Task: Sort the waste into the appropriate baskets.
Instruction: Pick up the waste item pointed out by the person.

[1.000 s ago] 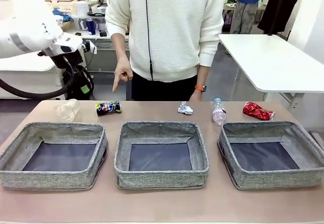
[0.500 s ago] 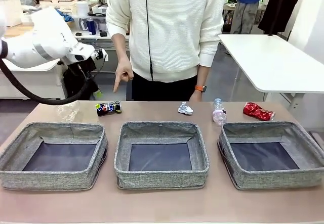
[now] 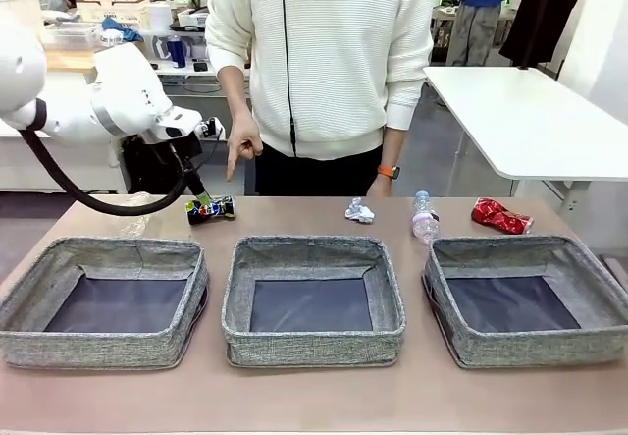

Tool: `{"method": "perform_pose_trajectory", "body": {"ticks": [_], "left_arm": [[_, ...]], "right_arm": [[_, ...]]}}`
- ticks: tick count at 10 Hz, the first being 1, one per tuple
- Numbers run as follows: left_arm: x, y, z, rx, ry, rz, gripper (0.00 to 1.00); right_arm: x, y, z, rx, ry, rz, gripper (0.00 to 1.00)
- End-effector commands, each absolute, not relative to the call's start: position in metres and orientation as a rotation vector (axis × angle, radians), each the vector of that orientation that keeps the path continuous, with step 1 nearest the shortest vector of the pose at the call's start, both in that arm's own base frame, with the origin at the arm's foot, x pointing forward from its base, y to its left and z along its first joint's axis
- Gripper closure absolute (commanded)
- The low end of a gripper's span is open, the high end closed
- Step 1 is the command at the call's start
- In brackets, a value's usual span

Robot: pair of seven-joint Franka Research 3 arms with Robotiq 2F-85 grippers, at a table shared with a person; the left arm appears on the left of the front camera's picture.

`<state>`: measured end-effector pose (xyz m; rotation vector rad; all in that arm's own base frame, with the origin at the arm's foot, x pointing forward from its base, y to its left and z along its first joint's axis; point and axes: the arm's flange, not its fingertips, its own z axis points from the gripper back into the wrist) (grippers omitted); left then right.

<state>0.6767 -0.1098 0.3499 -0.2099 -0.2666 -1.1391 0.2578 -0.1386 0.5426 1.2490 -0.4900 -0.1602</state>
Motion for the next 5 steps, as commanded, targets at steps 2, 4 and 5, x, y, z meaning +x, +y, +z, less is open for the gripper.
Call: {"method": "perform_pose_trajectory", "body": {"ticks": [2,4,5], "left_arm": [[0.687,-0.123,0.338,-0.281,-0.211,-1.159,0.0],[0.686,-0.125,0.333,-0.279,-0.187,-1.172,0.0],[0.687,-0.126,0.332,-0.281,-0.182,-1.177,0.0]], "right_arm": [[0.261,-0.139,0.545,1.261,-0.517,-0.139,0.0],[0.261,-0.139,0.545,1.261,-0.517,-0.139,0.0],[0.261,-0.139,0.545,1.261,-0.517,-0.139,0.0]]}}
